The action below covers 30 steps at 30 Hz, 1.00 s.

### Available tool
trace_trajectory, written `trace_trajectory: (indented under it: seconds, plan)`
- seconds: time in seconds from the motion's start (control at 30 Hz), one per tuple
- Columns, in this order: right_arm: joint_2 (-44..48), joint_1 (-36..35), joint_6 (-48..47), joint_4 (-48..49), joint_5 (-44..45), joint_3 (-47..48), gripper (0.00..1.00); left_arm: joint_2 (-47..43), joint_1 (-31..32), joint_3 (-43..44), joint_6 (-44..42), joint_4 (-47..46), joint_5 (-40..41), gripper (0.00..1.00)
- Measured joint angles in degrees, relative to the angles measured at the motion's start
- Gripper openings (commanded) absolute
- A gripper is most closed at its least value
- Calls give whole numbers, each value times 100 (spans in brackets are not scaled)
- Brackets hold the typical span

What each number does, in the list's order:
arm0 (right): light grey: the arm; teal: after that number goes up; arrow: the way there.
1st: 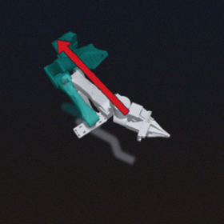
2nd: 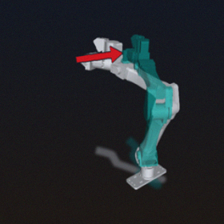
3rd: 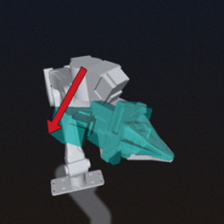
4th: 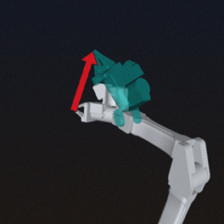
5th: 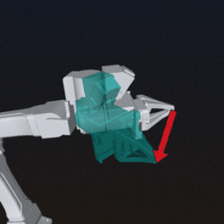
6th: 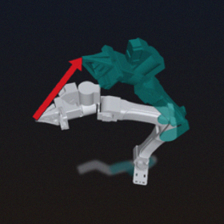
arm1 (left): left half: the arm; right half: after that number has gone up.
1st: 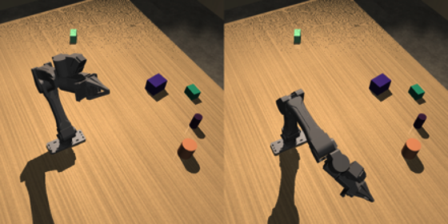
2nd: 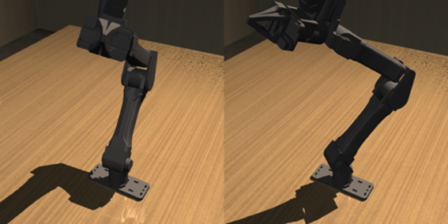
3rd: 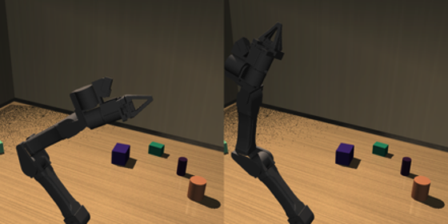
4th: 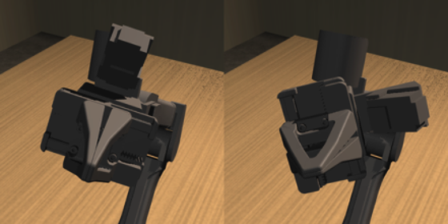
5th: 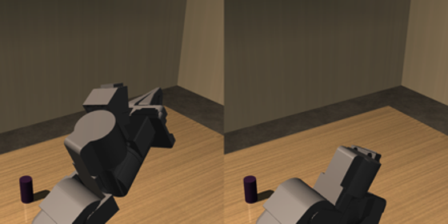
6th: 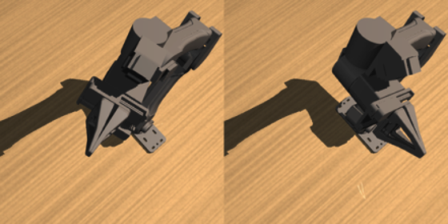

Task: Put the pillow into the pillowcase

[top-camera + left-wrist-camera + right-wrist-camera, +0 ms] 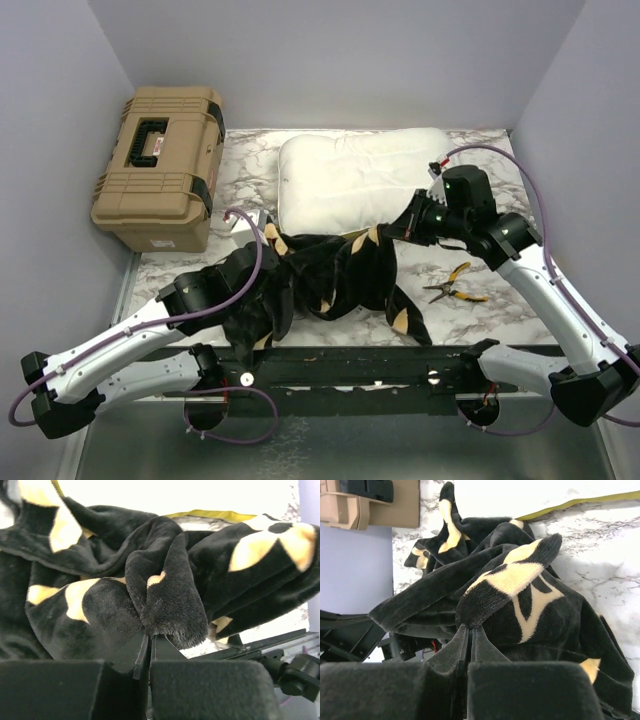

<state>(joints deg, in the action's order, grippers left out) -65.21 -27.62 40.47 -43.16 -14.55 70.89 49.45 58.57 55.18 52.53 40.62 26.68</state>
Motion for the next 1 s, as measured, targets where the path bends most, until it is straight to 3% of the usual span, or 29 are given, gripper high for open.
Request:
trace_trajectory:
  seconds: [0.13, 0.4, 0.77, 1.0]
  plan:
    - [280, 0, 4, 352, -175, -413, 0, -424, 0, -455, 136, 170, 81, 0]
    - [680, -2, -28, 638, -361, -446, 1, -245, 0, -205, 249, 197, 105, 0]
    - [931, 0, -501, 625, -619, -426, 0, 1357, 0, 2337, -1167, 26, 79, 0]
    - [874, 0, -815, 610, -1064, 234, 1, 2155, -7, 3751, -1943, -109, -31, 0]
